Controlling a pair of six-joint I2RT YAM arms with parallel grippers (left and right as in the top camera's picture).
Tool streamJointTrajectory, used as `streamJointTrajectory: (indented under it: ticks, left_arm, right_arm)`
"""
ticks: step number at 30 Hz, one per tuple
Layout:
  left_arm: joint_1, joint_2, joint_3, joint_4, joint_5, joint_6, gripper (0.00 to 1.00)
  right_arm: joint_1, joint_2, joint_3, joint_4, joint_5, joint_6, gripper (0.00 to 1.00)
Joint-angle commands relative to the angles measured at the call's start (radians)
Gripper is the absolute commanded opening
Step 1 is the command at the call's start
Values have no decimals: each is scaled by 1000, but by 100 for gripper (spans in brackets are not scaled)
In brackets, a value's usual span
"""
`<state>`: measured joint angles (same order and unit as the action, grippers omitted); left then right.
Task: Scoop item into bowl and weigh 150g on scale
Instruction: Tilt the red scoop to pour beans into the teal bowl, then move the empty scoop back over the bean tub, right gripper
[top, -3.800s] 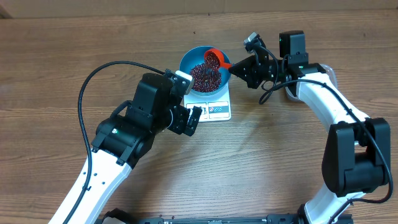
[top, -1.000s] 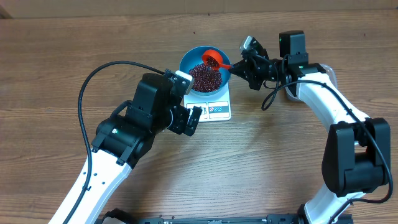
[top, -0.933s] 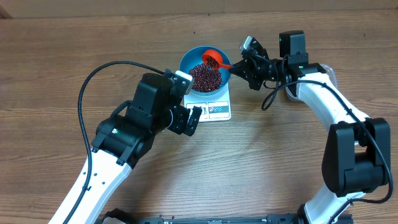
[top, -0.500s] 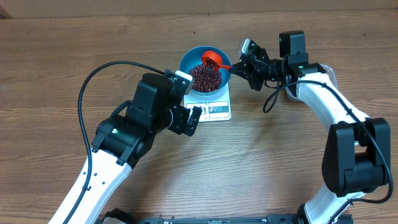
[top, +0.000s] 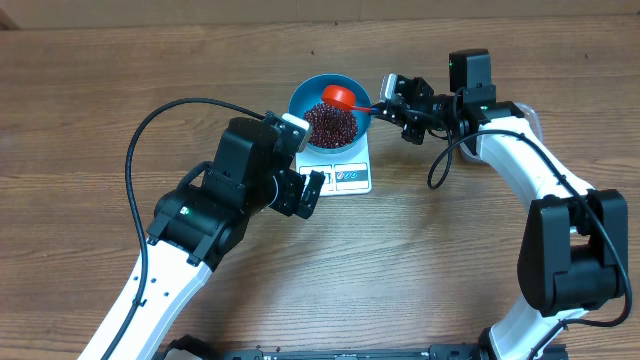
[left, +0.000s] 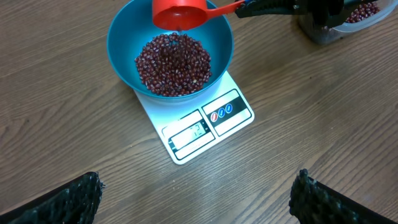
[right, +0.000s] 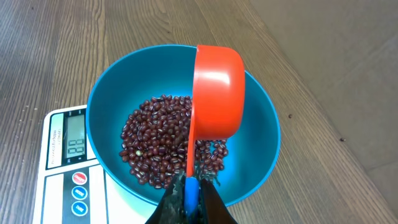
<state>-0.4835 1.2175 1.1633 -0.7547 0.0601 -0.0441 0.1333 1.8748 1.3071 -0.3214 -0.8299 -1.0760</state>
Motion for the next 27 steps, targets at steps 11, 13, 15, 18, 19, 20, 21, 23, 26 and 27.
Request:
streamJointTrajectory:
  ticks: [11,13,15,18,19,20,21,23,26,27]
  left_arm:
    - [5,5,-11,4,8,22,100]
    - [5,5,-11,3,8,22,99]
    - [5,5,-11,3,8,22,100]
    - [5,5,-11,3,8,22,99]
    - [5,5,-11,3,8,22,100]
    - [5,5,-11,3,8,23,99]
    - [5,5,-11,3,8,22,99]
    - [5,5,-11,3,8,22,99]
    - [5,5,-11,3,8,22,99]
    - [5,5,-11,3,8,22,99]
  right_arm:
    - [4,-14,151,-154,22,284,3]
    - [4,-14,204,-224,84,387,3]
    - [4,-14,262,-302,160,496,3]
    - [4,-14,356,-433,248,584,3]
    - [4,-14,397,-490,266,590,3]
    - [4,-14,427,-532,275,590,3]
    - [4,-14,475,-594,281,590,3]
    - [4,-14,539,-672,280,590,3]
    - [4,-14,616,-758,280,590,3]
    - [4,-14,630,-773,281,590,3]
